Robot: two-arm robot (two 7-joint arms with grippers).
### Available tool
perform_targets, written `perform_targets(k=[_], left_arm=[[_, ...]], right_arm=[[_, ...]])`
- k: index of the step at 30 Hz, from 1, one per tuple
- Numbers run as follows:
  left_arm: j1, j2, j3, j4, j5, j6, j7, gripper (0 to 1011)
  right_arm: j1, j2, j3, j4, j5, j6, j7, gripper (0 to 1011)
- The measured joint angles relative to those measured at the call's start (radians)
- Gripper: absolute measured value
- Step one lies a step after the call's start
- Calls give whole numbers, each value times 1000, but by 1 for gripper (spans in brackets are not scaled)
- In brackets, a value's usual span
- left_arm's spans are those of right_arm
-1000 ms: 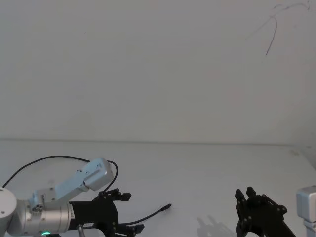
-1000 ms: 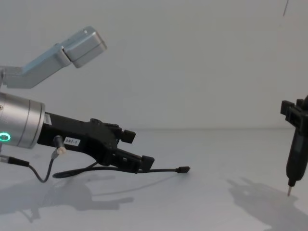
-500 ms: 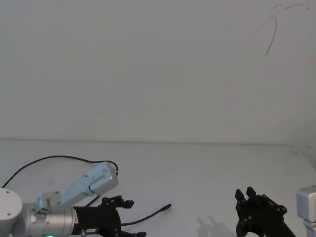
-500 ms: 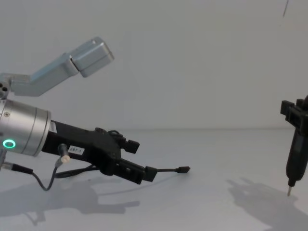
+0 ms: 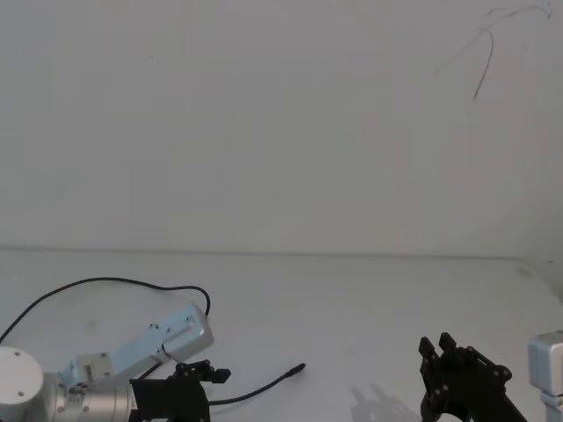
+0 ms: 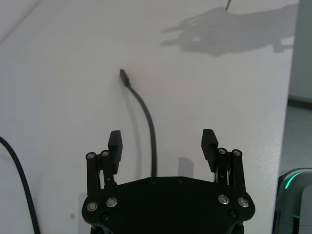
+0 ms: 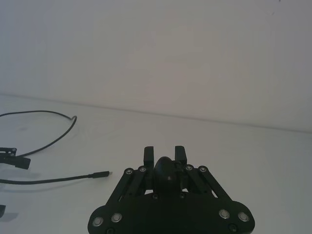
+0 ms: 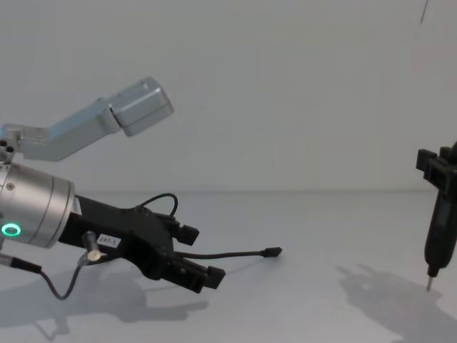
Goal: Pick up the data cable with the one hand.
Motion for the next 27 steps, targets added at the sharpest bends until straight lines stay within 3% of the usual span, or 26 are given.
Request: perform_targets(k=[9,27], left_arm=[[12,6,2,-15,25,15,43,790],[22,12,2,-26,47,27,79,215]], right_arm=[[0,0,0,0,0,0,0,251],[0,0,0,0,0,0,0,251]])
